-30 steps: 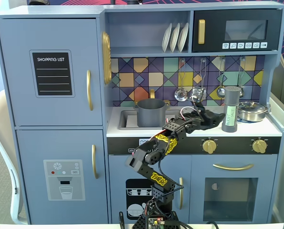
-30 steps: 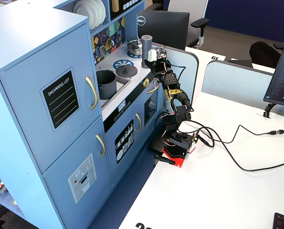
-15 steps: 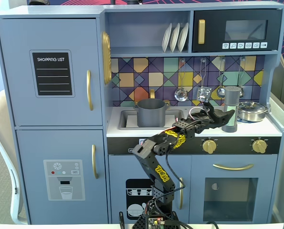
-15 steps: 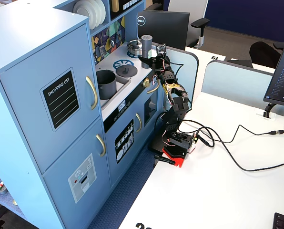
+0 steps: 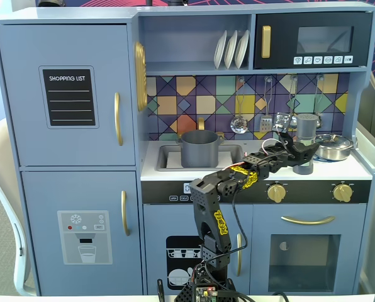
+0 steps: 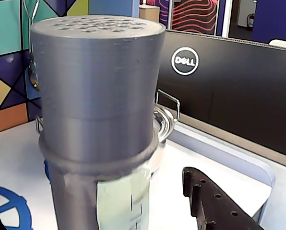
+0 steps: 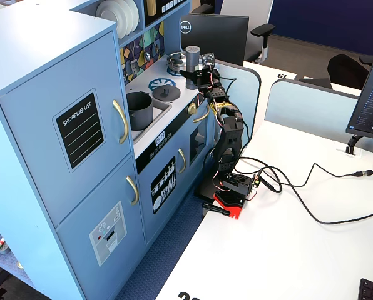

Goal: Put salt in the gray recipient

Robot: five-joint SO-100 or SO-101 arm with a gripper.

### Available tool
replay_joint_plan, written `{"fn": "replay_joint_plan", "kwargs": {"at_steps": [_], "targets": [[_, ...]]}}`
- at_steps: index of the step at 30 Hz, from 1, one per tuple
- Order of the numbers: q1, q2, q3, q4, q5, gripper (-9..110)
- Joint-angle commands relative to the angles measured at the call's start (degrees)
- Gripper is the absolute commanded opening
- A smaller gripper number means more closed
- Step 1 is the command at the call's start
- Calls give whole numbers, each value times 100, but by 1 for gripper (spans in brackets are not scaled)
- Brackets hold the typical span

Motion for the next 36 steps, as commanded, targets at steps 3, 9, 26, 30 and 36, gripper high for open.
{"fn": "replay_joint_plan", "kwargs": {"at_steps": [3, 9, 26, 30, 36], "targets": [[-114, -431, -896, -185, 26, 55], [-149, -835, -1222, -272, -9, 54], [-193, -1354, -1775, -316, 9, 49], [-237, -1362, -1819, -255, 18, 35], [-308, -1336, -1837, -53, -79, 18]]}}
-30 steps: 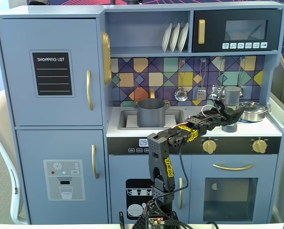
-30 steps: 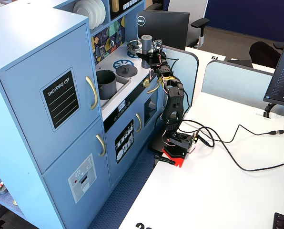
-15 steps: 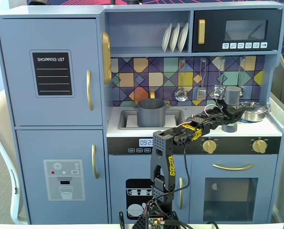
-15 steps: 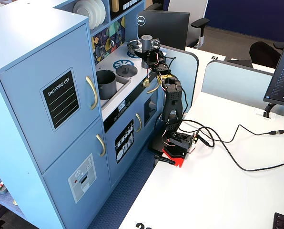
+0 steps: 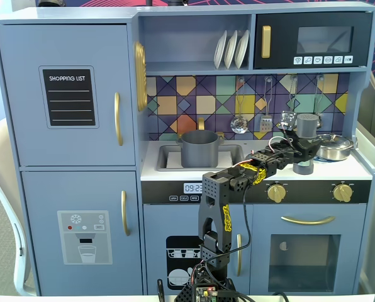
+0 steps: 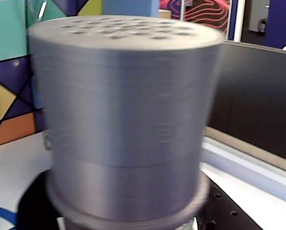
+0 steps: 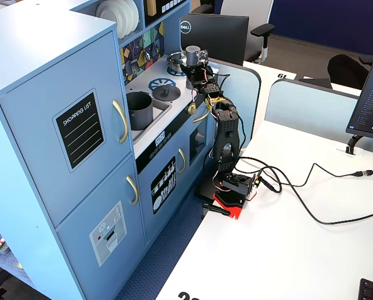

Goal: Put salt in the gray recipient

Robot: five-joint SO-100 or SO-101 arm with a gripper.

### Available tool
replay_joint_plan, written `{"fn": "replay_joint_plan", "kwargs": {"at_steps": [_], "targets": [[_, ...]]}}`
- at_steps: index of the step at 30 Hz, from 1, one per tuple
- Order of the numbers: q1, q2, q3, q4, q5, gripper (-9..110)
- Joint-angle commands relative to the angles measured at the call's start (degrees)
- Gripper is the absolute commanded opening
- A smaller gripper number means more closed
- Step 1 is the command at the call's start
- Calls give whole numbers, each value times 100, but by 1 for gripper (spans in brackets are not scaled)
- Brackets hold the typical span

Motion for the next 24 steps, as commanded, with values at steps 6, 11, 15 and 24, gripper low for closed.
{"fn": "replay_joint_plan", "kwargs": {"at_steps": [6, 11, 15, 24], "targets": [[-123, 114, -475, 0, -211, 0], [-132, 176, -536, -53, -158, 0], [-229, 237, -870, 26, 97, 0], [-677, 536, -2435, 1907, 1854, 0]]}}
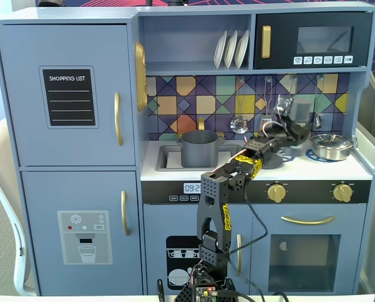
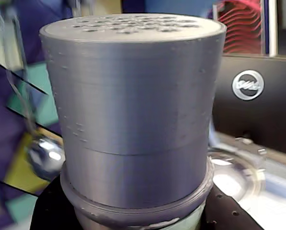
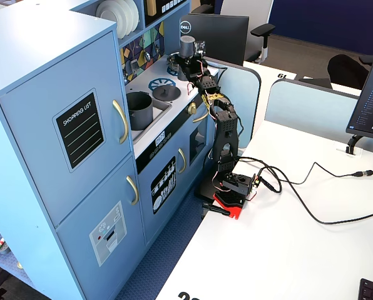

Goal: Put salt in the gray recipient

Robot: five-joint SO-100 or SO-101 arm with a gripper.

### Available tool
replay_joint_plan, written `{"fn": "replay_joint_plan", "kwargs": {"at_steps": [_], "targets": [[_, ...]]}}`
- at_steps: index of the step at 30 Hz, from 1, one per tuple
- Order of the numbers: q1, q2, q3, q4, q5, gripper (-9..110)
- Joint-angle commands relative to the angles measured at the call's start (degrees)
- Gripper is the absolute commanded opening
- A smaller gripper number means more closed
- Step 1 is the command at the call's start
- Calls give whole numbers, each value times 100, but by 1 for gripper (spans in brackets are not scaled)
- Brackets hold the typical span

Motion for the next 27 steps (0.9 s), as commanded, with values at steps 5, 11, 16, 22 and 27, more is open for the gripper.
{"fn": "replay_joint_plan", "kwargs": {"at_steps": [5, 11, 16, 22, 27], "targets": [[-729, 800, -1547, 1775, 1978, 0], [-1670, 1512, -1354, 2250, 3173, 0], [-2426, 1828, -1283, 2443, 4052, 0], [-3199, 1942, -1266, 2610, 5546, 0], [-3876, 1934, -1257, 2672, 6829, 0]]}}
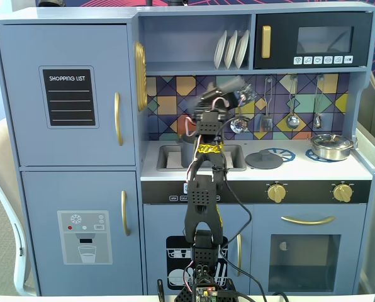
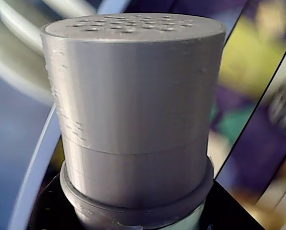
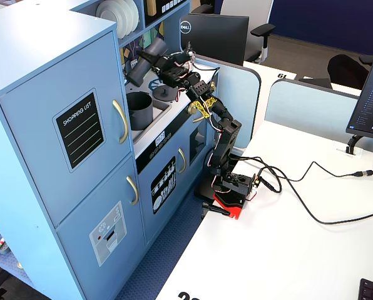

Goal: Put salt in the gray recipient

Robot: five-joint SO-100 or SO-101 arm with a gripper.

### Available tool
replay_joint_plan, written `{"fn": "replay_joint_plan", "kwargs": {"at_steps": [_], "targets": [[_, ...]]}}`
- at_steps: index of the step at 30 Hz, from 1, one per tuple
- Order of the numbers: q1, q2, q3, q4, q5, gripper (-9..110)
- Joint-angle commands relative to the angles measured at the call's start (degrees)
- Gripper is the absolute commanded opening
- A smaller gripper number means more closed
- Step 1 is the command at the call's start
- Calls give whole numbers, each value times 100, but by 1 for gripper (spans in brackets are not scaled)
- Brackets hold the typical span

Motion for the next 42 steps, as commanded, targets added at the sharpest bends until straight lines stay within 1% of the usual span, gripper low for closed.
{"fn": "replay_joint_plan", "kwargs": {"at_steps": [1, 6, 14, 23, 29, 35, 42], "targets": [[-554, 413, -229, -35, 1134, 0], [-1046, 316, -229, -149, 2320, 0], [-1239, 211, -185, -246, 4359, 0], [-1608, 0, -70, -352, 6231, 0], [-1758, -229, -35, -387, 6952, 0], [-1600, -325, -18, -439, 7260, 0], [-1160, 88, 1037, -466, 7436, 0]]}}
